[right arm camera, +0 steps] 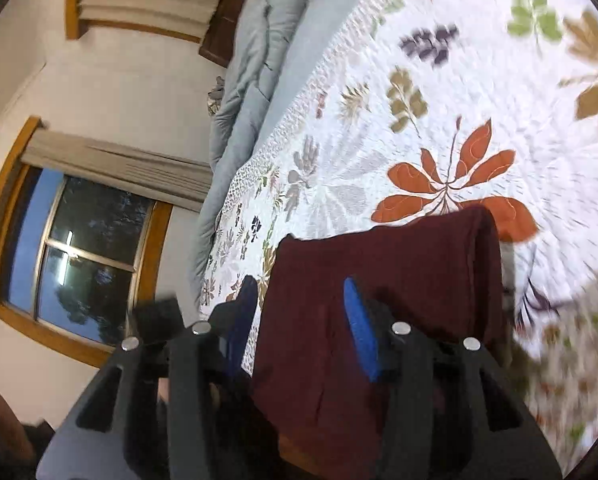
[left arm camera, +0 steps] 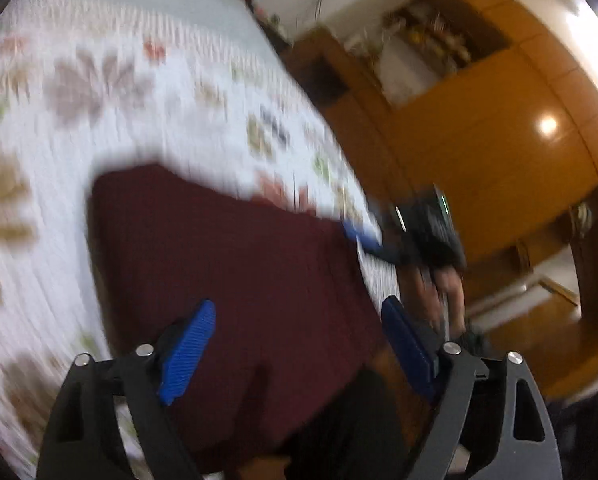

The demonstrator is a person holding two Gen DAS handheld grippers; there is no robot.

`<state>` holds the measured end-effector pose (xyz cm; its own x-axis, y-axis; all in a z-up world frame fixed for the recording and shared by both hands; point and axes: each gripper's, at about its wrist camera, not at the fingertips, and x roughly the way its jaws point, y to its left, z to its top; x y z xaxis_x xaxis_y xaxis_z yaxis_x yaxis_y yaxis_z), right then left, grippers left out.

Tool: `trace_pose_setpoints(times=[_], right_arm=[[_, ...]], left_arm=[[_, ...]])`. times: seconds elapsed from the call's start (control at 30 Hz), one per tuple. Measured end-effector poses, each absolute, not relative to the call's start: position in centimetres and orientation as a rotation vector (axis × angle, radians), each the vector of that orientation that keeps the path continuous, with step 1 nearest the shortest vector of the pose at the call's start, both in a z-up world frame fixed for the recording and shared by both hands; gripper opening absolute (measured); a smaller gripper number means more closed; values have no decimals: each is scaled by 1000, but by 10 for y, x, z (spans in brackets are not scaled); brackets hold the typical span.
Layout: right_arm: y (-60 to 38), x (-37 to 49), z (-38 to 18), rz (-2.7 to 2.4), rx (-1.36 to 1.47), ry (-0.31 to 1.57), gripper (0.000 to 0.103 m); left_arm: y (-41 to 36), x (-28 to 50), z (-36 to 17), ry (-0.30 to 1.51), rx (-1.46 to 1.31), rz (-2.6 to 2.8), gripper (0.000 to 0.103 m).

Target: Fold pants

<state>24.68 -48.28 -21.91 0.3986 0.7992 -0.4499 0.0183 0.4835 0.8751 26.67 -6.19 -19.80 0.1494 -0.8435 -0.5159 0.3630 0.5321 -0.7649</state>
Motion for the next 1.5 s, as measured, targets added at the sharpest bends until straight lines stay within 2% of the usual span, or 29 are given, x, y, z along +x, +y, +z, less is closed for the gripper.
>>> trace_pose_setpoints(times=[0.03, 0.07, 0.1, 0.17, 0.23, 0.27, 0.3, 0.33, 0.37, 0.4, 0.43, 0.6, 0.63, 0.67, 0.73, 0.8, 0.83, 0.87, 0.97, 1.07, 1.1, 1.13, 1.17, 1.23, 1.3, 1.33, 1.37, 1.43, 1.5], right_arm=[[-486, 254, -234, 583, 961, 1080, 30], [-492, 256, -249, 570, 967, 1095, 9], [-499, 255, -259, 540, 970, 1108, 0], [-516, 254, -282, 524, 1022, 1111, 0], [-521, 248, -279, 511, 1011, 1096, 0], [-519, 245, -271, 496, 973, 1090, 3], [-518, 242, -260, 484, 954, 1075, 8], [-515, 234, -244, 503, 970, 1040, 27], [-509, 232, -237, 532, 972, 1017, 36], [-500, 221, -224, 587, 963, 998, 36], [-491, 212, -217, 635, 955, 992, 37], [-444, 152, -218, 807, 831, 1108, 38], [-443, 143, -230, 750, 777, 1168, 31], [-446, 138, -244, 704, 755, 1217, 6], [-457, 135, -260, 644, 767, 1273, 0], [-458, 136, -241, 643, 752, 1220, 19], [-456, 138, -226, 657, 748, 1186, 42], [-455, 142, -209, 682, 756, 1135, 49], [-442, 171, -190, 746, 788, 1080, 50], [-430, 195, -208, 773, 810, 1142, 50], [-428, 193, -220, 772, 802, 1183, 48], [-431, 186, -230, 758, 782, 1217, 37], [-436, 181, -239, 747, 778, 1235, 20], [-455, 174, -248, 718, 819, 1255, 9], [-475, 168, -242, 683, 841, 1231, 21], [-479, 163, -235, 678, 856, 1201, 46], [-481, 163, -220, 690, 862, 1156, 53], [-481, 165, -202, 694, 822, 1103, 55], [-486, 175, -192, 616, 745, 1088, 75]], left_arm=[[-63, 263, -211, 1139, -528, -931, 73], [-63, 258, -227, 1159, -527, -904, 70], [-58, 257, -239, 1162, -568, -902, 65], [-43, 262, -255, 1166, -677, -914, 48], [-32, 268, -267, 1197, -738, -903, 24], [-28, 269, -271, 1214, -770, -896, 23], [-24, 267, -268, 1218, -783, -894, 28], [-22, 266, -262, 1206, -784, -899, 46], [-18, 261, -251, 1166, -788, -909, 59], [-15, 257, -243, 1134, -792, -910, 78], [-12, 251, -236, 1107, -799, -918, 85], [-11, 242, -249, 1137, -811, -915, 85], [-10, 245, -256, 1150, -829, -911, 84], [-9, 248, -262, 1167, -848, -910, 82], [-6, 255, -255, 1176, -863, -923, 82], [2, 262, -239, 1133, -846, -914, 85], [6, 266, -231, 1107, -845, -913, 87], [9, 275, -222, 1087, -835, -911, 88], [5, 311, -210, 1070, -832, -935, 91], [-9, 349, -222, 1112, -820, -906, 92], [-13, 359, -232, 1143, -800, -895, 91], [-17, 365, -242, 1170, -796, -892, 86], [-15, 372, -257, 1204, -816, -888, 84], [-10, 374, -266, 1208, -853, -922, 81], [1, 372, -263, 1188, -891, -928, 81], [4, 370, -257, 1176, -894, -925, 84], [6, 367, -253, 1165, -882, -917, 86], [9, 357, -229, 1115, -745, -839, 90], [-3, 338, -199, 1069, -457, -678, 91]])
